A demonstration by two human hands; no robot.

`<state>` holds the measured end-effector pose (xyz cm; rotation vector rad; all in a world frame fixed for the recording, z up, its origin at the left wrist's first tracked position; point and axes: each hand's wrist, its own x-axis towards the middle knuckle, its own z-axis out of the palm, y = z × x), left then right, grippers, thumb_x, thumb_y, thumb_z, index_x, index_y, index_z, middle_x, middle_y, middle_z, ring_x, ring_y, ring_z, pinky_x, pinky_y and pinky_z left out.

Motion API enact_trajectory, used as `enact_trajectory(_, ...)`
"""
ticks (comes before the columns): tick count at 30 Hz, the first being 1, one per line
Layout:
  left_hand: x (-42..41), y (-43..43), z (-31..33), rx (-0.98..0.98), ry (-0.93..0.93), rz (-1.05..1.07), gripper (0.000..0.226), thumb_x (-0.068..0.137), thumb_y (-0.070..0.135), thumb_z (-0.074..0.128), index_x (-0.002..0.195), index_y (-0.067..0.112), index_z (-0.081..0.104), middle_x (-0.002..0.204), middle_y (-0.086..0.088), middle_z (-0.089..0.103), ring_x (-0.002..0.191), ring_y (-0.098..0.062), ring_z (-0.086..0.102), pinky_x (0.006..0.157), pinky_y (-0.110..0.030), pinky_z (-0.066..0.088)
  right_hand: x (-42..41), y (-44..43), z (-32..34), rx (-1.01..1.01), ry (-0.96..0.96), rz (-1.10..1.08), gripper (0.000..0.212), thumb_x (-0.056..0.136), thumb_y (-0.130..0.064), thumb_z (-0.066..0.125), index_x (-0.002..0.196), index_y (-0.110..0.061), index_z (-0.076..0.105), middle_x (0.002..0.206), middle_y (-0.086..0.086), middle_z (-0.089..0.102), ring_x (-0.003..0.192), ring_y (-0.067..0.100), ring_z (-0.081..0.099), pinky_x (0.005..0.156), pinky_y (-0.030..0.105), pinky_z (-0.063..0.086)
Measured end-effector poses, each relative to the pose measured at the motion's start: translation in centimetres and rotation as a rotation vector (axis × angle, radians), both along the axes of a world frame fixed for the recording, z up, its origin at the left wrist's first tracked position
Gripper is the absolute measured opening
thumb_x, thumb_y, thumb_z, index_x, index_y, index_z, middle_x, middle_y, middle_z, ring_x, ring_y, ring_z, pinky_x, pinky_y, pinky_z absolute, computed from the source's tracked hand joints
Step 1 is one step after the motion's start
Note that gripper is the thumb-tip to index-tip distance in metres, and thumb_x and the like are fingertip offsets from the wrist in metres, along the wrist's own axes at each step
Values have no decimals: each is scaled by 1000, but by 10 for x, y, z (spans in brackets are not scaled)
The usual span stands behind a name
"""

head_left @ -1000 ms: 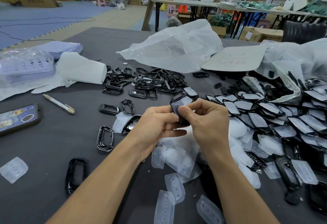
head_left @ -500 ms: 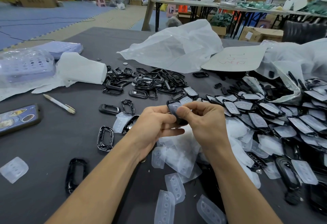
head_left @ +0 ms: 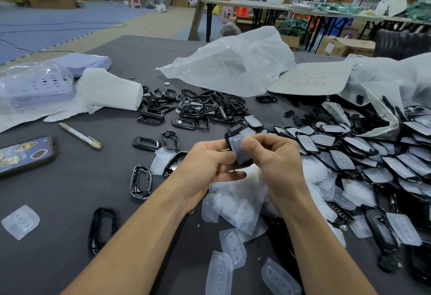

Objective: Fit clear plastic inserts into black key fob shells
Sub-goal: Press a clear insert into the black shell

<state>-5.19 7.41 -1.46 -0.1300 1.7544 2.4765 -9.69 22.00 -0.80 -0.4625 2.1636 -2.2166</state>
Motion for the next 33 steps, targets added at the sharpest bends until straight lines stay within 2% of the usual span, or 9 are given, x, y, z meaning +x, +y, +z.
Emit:
enact_trajectory(3,1,1,-2,-64,15,-10,24,100,3,60,111,9,80,110,-20,77,104,-27,75,82,-34,62,3,-3,-3,155,74,-138,21,90,-15,77,69,-19,78,63,2,73,58,17,68,61,27,56)
enact_trajectory(5,1,3,-4,-80,17,-5,27,101,1,57,112,9,80,115,-28,74,111,-35,73,94,-47,61,5,-6,-4,256,107,-230,21,88,-26,80,67,-25,76,60,0,71,58,21,67,60,32,56)
enact_trajectory(8,1,7,-4,-66,24,-14,35,99,-6,51,116,8,78,116,-21,76,114,-35,72,104,-57,54,7,-8,-3,344,147,-332,24,85,-36,81,65,-25,74,55,-3,67,53,16,62,58,33,53)
enact_trajectory(14,0,8,-3,1,26,-41,35,83,0,56,109,5,79,113,-21,76,100,-31,74,90,-43,62,10,-8,-2,424,198,-418,30,82,-43,82,63,-23,70,48,-5,58,46,11,51,53,27,40)
enact_trajectory(16,0,9,-3,10,30,-14,27,89,0,57,102,4,80,109,-23,76,96,-28,75,84,-40,63,11,-9,-2,434,199,-433,31,82,-44,81,63,-22,69,49,-4,59,47,12,52,54,30,43)
enact_trajectory(20,0,10,-3,38,35,11,32,98,-2,52,92,8,82,101,-20,78,89,-24,77,77,-35,63,12,-11,-1,442,203,-449,31,82,-42,80,63,-21,68,52,-3,61,53,20,58,60,39,52)
enact_trajectory(25,-1,11,-3,69,38,33,25,99,-2,53,99,-3,78,102,-23,78,89,-27,78,75,-33,63,12,-10,-1,444,211,-480,34,79,-44,82,62,-21,65,52,-5,60,54,17,59,60,38,53)
enact_trajectory(30,0,12,-1,96,47,28,30,100,-3,51,97,1,81,101,-23,78,87,-28,78,77,-35,63,12,-7,0,470,236,-504,30,77,-48,81,74,-27,61,61,-8,58,61,8,56,59,22,42)
enact_trajectory(33,0,14,-2,55,51,38,30,103,-4,48,104,-2,77,103,-26,77,90,-29,78,78,-35,64,9,-5,-1,456,218,-415,23,83,-40,80,73,-26,65,64,-7,64,63,10,60,63,31,50)
